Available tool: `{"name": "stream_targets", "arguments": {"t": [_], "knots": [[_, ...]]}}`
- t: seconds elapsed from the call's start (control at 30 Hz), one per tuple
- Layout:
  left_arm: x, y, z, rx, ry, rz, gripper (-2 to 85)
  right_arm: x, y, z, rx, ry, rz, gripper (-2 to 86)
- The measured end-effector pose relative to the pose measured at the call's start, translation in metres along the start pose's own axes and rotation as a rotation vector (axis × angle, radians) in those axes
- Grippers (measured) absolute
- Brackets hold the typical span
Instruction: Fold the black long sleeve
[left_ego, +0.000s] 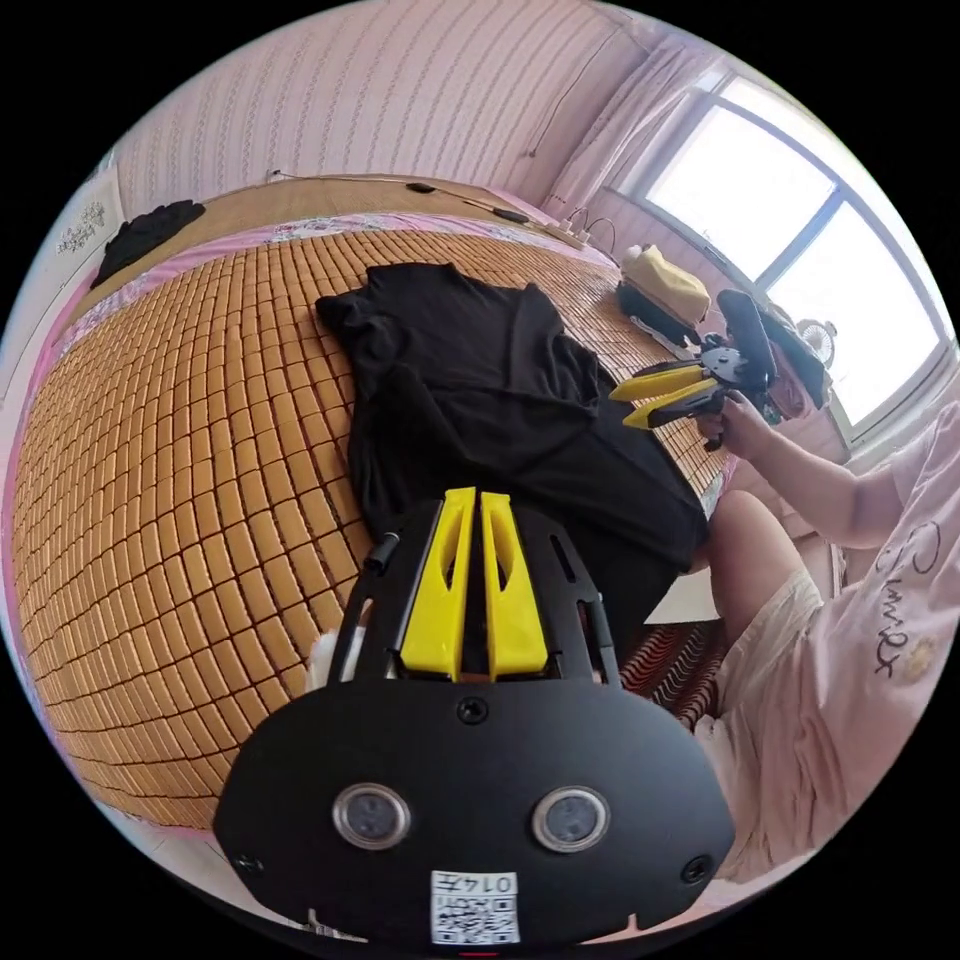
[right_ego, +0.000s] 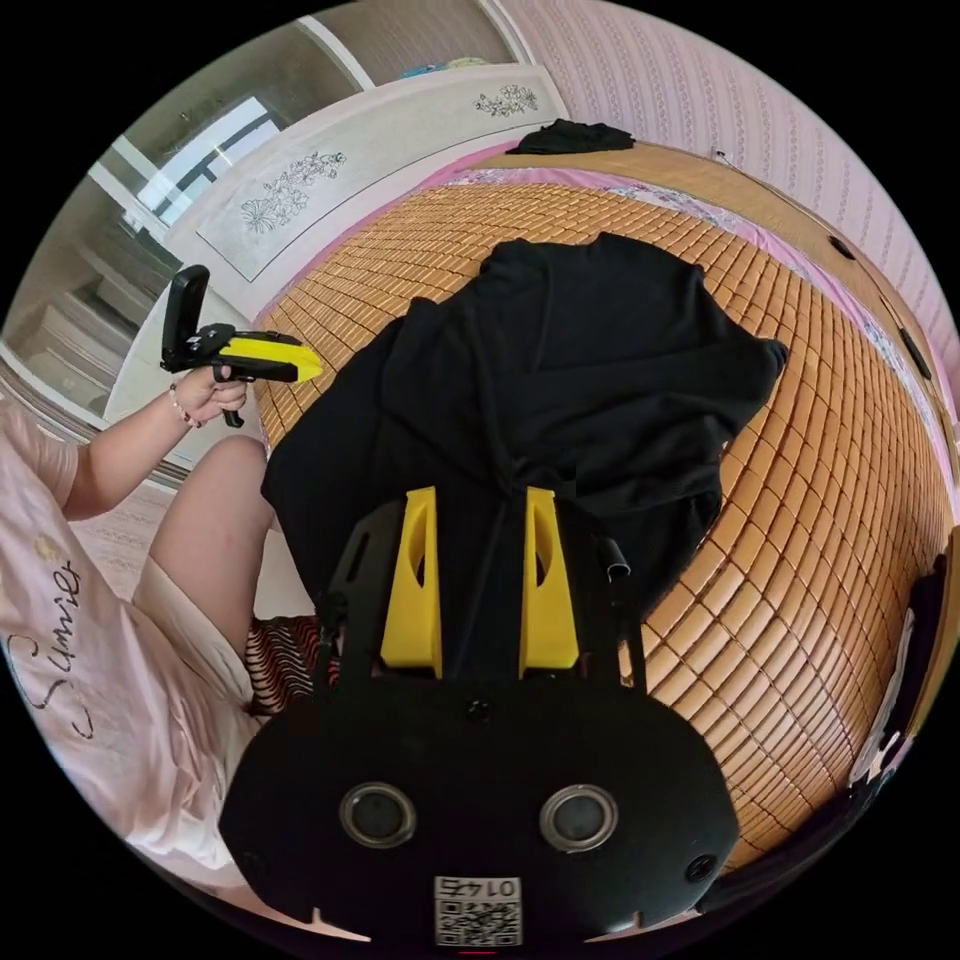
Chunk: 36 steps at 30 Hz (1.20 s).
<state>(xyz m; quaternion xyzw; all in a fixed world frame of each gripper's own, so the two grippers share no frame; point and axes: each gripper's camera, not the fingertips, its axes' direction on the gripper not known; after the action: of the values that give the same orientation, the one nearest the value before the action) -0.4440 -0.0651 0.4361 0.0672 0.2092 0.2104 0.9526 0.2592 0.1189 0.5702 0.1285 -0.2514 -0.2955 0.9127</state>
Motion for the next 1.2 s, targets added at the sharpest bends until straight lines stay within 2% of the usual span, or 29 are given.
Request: {"name": "stream_targets", "arguments": {"t": [0.17,0.23,0.3,0.33,0.43,0.5,0.57,0.67,0.7,0.77,0.8,0.9,1.0,1.1,1.2], "knots": [[-0.009,-0.048,0.03,-0.011,-0.099,-0.148,8.1,-0.013,-0.078,0.016,0.033,0.04,-0.03,11.7],[-0.017,-0.057,0.048,-0.053,-0.141,-0.205,7.1,-0.01,-0.101,0.034,-0.005,0.066,-0.009,11.2],[-0.024,-0.061,0.074,-0.201,-0.194,-0.24,1.7,-0.002,-0.118,0.056,-0.111,0.08,0.021,8.8],[-0.024,-0.06,0.076,-0.199,-0.21,-0.232,1.1,0.003,-0.122,0.063,-0.147,0.082,0.026,6.4],[-0.017,-0.059,0.068,-0.148,-0.204,-0.162,-0.6,0.01,-0.12,0.032,-0.043,0.045,0.023,1.3],[-0.006,-0.051,0.037,0.042,-0.14,-0.086,-0.9,0.006,-0.105,-0.004,0.097,0.025,-0.016,0.9],[0.006,-0.038,0.01,0.18,-0.075,-0.004,-0.9,-0.013,-0.072,-0.051,0.284,0.006,-0.132,0.8],[0.026,-0.003,-0.02,0.281,0.059,0.131,-1.0,-0.045,-0.023,-0.075,0.352,-0.071,-0.319,0.8],[0.032,0.012,-0.023,0.266,0.09,0.161,-0.9,-0.052,-0.014,-0.073,0.327,-0.081,-0.359,0.8],[0.035,0.032,-0.015,0.154,0.106,0.138,-0.9,-0.072,0.017,-0.044,0.113,-0.045,-0.44,1.2],[0.034,0.043,-0.007,0.061,0.116,0.093,-0.8,-0.074,0.023,-0.037,0.061,-0.044,-0.44,1.6],[0.029,0.058,0.006,-0.065,0.097,-0.02,-0.4,-0.066,0.038,-0.018,-0.092,-0.122,-0.357,6.7],[0.033,0.047,0.008,-0.081,0.03,-0.052,1.3,-0.052,0.033,-0.025,-0.083,-0.171,-0.247,8.5],[0.039,0.022,0.018,-0.111,-0.036,-0.057,4.2,-0.04,0.022,-0.039,0.009,-0.097,-0.178,8.1],[0.043,-0.001,0.034,-0.136,-0.012,-0.039,5.4,-0.012,0.004,-0.056,0.045,0.024,-0.084,8.3]]}}
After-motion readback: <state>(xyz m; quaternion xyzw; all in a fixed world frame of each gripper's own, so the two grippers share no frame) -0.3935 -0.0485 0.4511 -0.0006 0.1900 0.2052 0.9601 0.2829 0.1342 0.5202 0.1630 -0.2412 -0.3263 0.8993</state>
